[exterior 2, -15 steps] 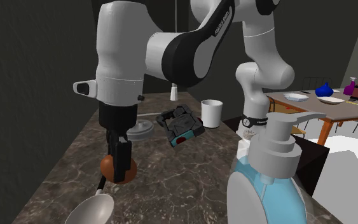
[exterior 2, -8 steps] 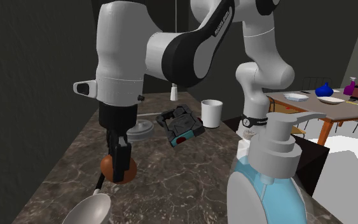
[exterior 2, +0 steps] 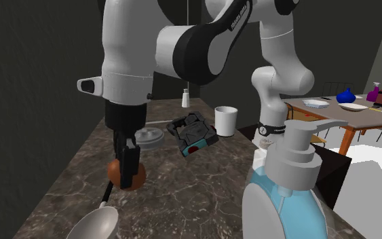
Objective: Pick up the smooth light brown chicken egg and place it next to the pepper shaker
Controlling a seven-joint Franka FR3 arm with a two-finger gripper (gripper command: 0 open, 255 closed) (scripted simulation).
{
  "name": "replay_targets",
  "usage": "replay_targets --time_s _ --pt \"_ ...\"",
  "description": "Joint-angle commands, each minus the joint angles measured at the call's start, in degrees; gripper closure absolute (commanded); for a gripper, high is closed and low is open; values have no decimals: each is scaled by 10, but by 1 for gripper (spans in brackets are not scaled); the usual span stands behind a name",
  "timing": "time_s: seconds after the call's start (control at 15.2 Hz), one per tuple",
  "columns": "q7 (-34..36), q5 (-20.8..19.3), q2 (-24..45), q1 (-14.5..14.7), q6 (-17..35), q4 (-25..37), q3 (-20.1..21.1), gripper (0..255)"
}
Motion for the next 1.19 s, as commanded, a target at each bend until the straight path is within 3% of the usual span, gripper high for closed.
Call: replay_targets --time_s 0.0,1.12 --pt "-3 3 -6 -1 -14 9 1 255" --pt "-21 21 -51 -4 -127 77 8 255"
